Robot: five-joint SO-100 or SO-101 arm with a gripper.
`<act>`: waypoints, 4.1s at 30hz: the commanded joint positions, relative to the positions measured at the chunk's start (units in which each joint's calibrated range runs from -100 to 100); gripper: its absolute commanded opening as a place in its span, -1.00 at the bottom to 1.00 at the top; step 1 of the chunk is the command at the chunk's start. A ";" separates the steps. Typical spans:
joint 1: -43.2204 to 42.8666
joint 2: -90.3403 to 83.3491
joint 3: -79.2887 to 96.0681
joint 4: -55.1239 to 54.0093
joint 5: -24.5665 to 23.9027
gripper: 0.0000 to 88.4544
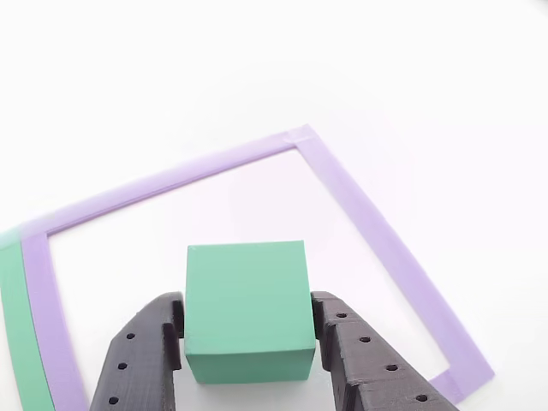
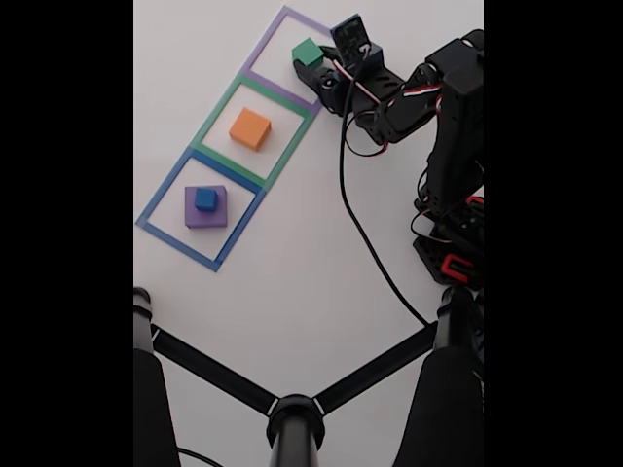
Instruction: Tower of hanoi
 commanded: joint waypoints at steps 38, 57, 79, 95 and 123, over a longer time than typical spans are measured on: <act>-11.01 -65.13 -32.89 116.57 0.00 -1.00; -31.52 -69.69 -43.43 129.76 0.00 -1.00; -37.31 -71.86 -10.09 87.35 0.00 -0.20; -39.29 -52.71 14.45 33.37 0.00 -0.18; -43.72 -16.01 2.64 5.04 0.00 -0.20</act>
